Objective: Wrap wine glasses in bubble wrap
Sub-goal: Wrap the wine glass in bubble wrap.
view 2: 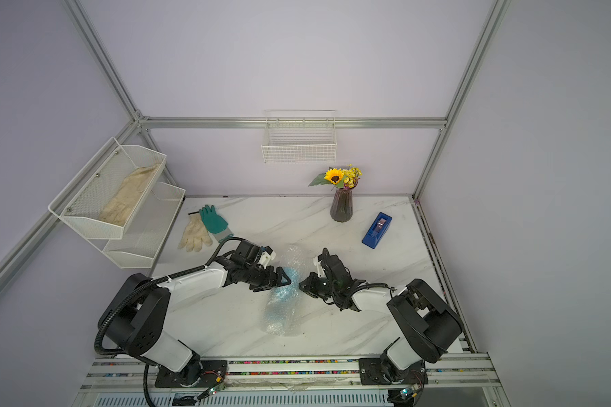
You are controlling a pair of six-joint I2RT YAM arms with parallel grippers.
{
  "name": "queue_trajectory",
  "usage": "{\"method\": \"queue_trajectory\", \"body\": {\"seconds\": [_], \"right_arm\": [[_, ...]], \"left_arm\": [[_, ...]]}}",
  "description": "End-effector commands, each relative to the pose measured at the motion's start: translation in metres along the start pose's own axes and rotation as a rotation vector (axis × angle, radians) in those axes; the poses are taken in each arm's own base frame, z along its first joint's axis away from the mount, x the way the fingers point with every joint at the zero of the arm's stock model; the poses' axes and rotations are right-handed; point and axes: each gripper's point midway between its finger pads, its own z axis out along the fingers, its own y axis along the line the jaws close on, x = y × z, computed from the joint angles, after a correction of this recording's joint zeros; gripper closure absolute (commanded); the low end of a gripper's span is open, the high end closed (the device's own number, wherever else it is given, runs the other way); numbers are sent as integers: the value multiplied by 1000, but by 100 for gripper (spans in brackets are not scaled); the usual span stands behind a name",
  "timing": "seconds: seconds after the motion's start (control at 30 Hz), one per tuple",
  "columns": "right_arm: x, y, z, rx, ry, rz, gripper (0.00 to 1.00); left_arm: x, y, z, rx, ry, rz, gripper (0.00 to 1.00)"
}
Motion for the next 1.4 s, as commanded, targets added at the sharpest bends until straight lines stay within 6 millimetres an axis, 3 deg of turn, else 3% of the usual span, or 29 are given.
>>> {"method": "queue_trajectory", "body": {"seconds": [0.0,0.37,0.77,0.97,1.37], "right_arm": [[-12,19,-8,-15,-42,-34,100],[-20,38,-21,-27,-69,-40,100],[-23,44,-24,-28,-76,-32,100],[-21,53,-22,-40,-65,-47,100],[-15,70,-10,-62,-36,-77,100]], "left_arm": [[16,27,6,-81,22,-53,10],[23,19,-6,-85,20,-45,3],[39,-1,-22,-63,31,5,0],[41,7,-15,-88,38,-10,0],[40,2,-8,-44,35,18,2]]}}
